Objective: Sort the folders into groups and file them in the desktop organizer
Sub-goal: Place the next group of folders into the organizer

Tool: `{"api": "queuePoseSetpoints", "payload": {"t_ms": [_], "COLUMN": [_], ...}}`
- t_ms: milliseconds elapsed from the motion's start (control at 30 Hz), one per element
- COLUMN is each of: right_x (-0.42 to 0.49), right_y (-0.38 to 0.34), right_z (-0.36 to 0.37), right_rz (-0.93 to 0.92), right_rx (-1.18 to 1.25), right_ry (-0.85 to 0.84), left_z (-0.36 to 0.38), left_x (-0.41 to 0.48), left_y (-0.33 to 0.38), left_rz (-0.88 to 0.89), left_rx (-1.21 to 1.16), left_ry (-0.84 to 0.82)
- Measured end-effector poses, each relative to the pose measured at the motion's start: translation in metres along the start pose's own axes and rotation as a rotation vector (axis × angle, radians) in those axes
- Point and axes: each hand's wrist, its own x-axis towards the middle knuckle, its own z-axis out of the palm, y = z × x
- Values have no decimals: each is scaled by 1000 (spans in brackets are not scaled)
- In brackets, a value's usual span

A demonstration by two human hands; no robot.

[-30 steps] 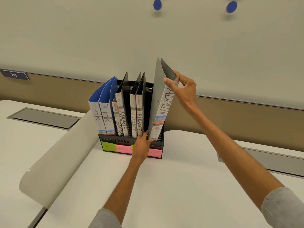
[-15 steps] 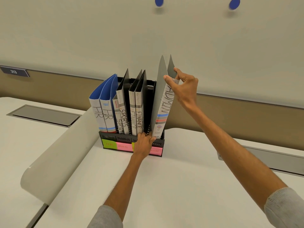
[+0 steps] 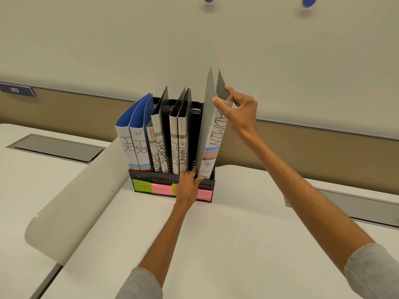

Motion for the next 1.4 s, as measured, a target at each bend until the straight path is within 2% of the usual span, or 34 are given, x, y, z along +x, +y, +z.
{"api": "queuePoseSetpoints", "payload": {"t_ms": [233,400,600,733,967,1200,1400], "right_x": [-11,-27,-9,-3,-12,-14,-4], "right_y": [14,23,11,11,18,17,10], "right_z": [12,29,31,25,22,26,18], "right_rz": [61,83,132,170,232,207,477], "right_rx": [27,-89,-209,-204,-97,-170,19], "right_ry": [-116,-200,-338,-384,-323,-362,-506], "left_z": [-6,-4,8,15,13,15,13], "left_x": [-4,-8,-8,-4,-5,-6,-10], "left_y": [-2,-6,24,33,34,31,12], "left_rz": [-47,-37,-223,-262,-252,-228,-105], "left_rx": [-103,-70,-49,-59,-81,-74,-112], "left_ry": [6,-7,190,263,280,277,240]}}
